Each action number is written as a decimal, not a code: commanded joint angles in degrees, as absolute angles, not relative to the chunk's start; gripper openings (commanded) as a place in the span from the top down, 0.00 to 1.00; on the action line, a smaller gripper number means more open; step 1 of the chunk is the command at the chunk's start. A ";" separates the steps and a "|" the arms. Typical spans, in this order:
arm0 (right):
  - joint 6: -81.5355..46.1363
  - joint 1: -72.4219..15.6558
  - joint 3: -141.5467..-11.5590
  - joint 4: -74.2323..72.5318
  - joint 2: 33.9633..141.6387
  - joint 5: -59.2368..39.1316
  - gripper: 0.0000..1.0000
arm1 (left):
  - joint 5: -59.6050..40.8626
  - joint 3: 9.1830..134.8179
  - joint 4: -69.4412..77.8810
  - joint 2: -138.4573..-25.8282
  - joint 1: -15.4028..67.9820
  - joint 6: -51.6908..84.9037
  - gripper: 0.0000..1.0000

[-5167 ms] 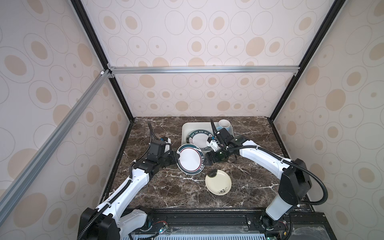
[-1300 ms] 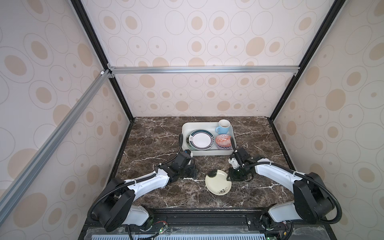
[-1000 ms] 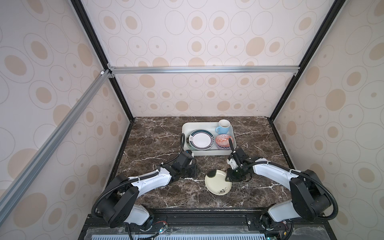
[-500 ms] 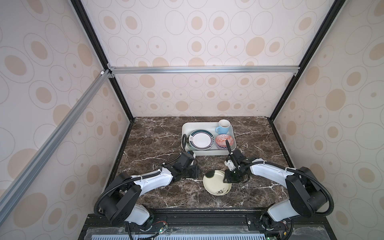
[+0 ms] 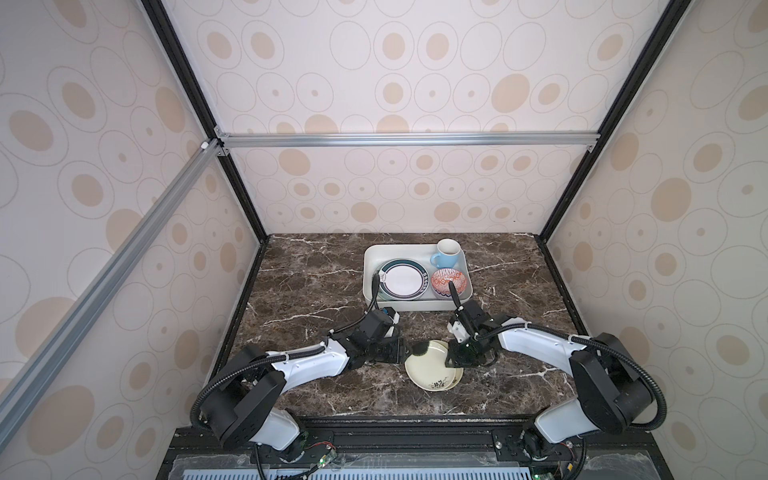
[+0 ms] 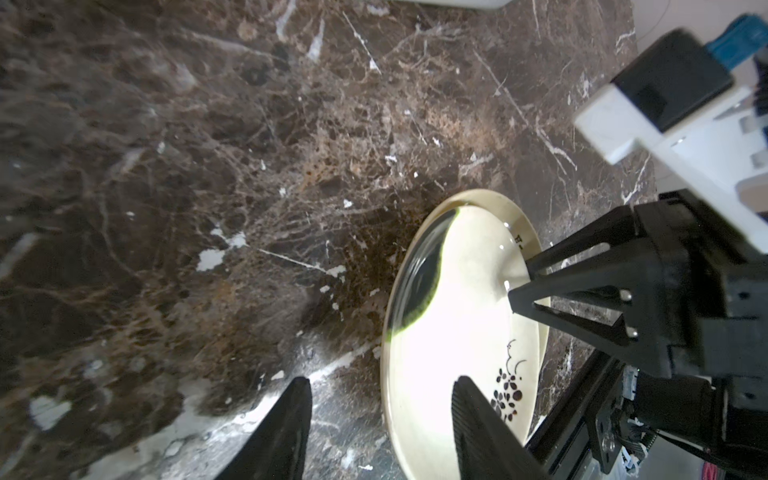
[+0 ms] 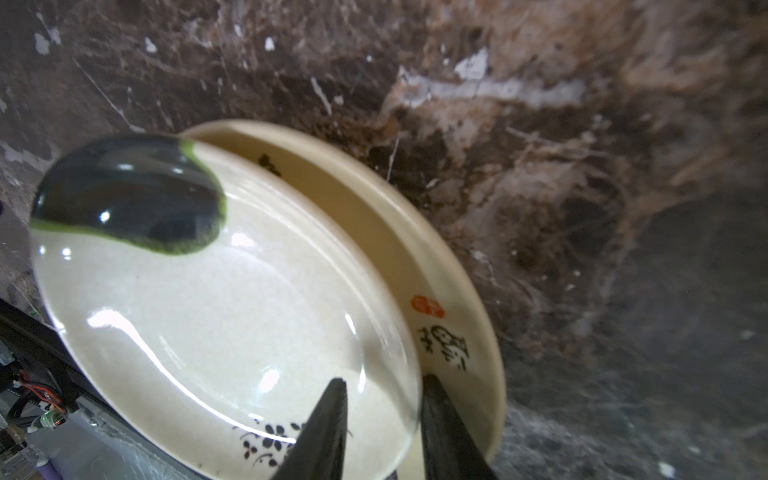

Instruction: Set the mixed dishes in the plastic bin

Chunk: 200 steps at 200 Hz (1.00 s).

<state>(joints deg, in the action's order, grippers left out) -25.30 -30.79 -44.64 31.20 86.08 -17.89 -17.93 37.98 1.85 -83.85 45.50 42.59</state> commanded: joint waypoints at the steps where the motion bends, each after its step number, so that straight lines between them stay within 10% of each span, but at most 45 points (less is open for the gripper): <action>1: -25.93 -31.53 -43.95 31.58 85.23 -17.59 0.68 | -19.19 37.27 3.68 -85.03 47.50 44.01 0.45; 44: -26.63 -32.39 -43.25 31.30 84.07 -17.16 0.69 | -19.08 37.52 5.34 -88.14 49.87 44.73 0.48; 107: -26.62 -32.40 -42.80 32.09 81.32 -16.44 0.67 | -17.16 41.17 1.19 -90.99 51.06 43.12 0.80; 200: -24.88 -32.32 -46.40 37.26 75.82 -12.89 0.32 | -12.52 46.89 -6.98 -88.33 51.06 39.56 0.98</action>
